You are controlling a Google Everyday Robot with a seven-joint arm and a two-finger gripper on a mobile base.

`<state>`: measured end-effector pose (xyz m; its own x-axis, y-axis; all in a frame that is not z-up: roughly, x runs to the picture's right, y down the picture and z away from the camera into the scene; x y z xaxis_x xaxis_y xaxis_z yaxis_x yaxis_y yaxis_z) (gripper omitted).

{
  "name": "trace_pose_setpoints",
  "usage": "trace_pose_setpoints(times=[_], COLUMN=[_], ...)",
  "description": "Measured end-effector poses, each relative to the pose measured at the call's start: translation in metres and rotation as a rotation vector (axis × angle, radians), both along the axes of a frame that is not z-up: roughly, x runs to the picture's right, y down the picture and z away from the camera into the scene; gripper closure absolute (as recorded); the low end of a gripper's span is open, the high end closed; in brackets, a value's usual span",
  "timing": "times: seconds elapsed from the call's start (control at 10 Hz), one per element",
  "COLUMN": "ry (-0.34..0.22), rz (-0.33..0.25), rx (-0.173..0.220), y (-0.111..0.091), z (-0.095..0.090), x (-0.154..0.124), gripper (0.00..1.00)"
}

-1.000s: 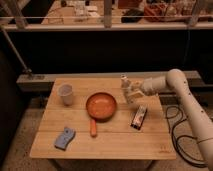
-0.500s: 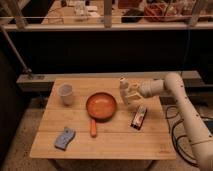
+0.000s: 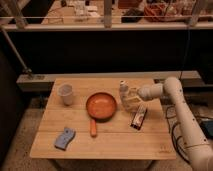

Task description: Stand the bottle upright

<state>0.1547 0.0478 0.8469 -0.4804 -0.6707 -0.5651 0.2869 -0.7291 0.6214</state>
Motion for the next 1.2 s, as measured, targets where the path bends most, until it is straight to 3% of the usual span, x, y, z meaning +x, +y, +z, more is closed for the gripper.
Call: trace_pose_setpoints(times=[0.5,1.2], ry=[-0.039,-0.066], rz=[0.036,0.08], rx=[0.015,0.045], y=[0.011,0.011], z=[0.002,-0.002], x=[0.007,0.022], gripper=[0.99,0.99])
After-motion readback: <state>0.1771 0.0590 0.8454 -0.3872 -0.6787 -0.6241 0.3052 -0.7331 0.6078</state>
